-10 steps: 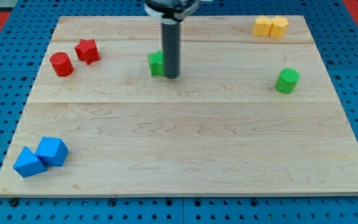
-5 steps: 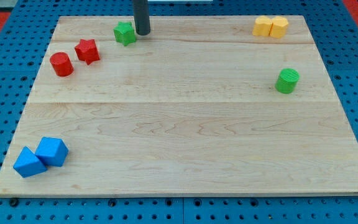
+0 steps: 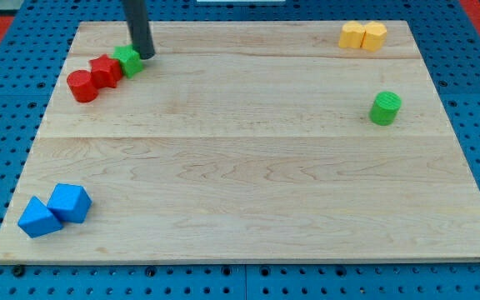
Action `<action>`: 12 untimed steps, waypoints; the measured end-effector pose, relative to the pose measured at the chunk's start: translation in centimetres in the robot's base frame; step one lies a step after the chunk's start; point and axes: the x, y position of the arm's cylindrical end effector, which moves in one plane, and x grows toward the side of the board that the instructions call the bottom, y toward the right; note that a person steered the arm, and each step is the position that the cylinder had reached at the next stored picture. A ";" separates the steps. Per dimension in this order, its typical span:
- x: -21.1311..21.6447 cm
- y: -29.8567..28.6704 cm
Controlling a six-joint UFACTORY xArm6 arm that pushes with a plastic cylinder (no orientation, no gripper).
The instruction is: Slide the green star towards the top left
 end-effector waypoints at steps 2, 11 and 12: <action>-0.3 2.6; 6.2 -4.8; 3.4 -5.3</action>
